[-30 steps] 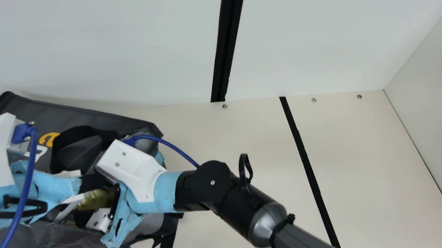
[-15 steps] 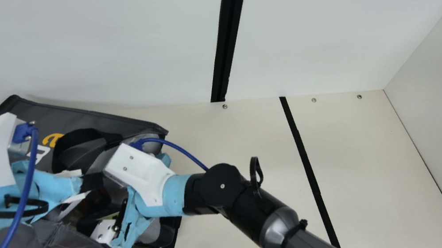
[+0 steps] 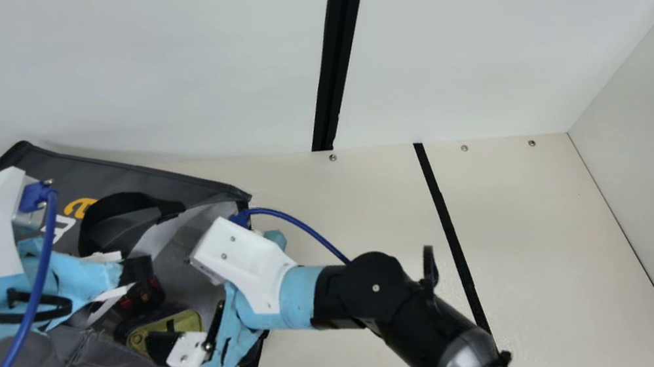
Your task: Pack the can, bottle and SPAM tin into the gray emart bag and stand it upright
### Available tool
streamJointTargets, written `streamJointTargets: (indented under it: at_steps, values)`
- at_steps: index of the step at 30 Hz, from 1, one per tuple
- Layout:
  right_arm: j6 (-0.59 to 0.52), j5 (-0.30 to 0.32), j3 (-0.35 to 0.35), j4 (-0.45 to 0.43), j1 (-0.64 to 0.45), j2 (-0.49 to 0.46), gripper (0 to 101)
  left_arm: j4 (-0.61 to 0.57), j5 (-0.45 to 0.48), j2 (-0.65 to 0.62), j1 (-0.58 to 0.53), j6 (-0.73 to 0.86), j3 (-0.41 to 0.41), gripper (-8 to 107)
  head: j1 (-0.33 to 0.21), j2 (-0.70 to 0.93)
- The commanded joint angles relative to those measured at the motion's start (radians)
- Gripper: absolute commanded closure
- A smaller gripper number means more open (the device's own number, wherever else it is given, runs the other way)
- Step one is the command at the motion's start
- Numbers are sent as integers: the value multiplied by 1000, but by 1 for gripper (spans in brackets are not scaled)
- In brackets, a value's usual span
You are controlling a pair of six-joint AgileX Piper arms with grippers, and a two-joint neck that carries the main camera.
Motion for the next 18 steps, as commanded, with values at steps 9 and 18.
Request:
streamJointTargets:
  at_steps: [9,18]
  values:
    - [18,32,63,-26,-57,-101,6,0,0,0,0,0,0,107,-23,-2]
    - [67,57,108,-72,-107,-201,6,0,0,0,0,0,0,107,-23,-2]
